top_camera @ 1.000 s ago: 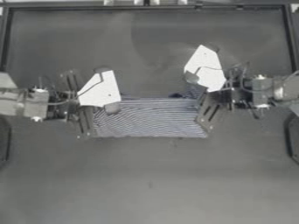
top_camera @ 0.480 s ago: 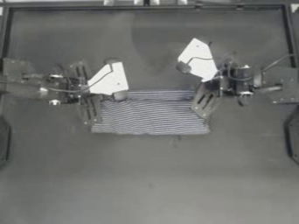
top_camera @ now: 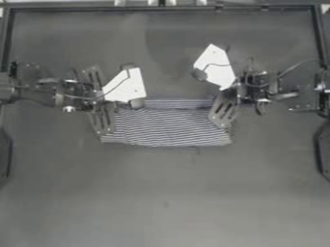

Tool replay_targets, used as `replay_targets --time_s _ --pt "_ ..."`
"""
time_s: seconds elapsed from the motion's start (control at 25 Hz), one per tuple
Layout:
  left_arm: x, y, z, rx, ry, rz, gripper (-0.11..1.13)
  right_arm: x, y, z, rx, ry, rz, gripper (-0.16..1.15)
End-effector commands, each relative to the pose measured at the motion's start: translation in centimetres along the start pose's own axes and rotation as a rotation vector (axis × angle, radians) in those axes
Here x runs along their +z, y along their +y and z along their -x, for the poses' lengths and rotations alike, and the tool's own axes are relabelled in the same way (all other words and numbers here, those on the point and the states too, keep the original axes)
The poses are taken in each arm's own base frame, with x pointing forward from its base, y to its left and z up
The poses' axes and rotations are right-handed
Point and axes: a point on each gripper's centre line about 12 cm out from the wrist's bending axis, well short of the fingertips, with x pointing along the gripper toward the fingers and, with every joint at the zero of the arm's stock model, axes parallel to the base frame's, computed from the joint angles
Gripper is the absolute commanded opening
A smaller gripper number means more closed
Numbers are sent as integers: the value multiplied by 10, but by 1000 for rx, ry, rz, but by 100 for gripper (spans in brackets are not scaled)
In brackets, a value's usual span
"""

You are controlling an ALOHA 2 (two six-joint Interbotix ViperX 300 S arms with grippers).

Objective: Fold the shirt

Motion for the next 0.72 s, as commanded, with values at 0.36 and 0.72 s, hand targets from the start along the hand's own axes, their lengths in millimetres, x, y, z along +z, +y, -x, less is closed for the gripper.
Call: replay_targets --time_s 0.36,0.72 --pt "18 10 11 -13 -51 69 88 10 -9 -2 36 -27 -92 101" --pt "41 25 39 8 -152 79 90 30 -12 27 52 -99 -113 101"
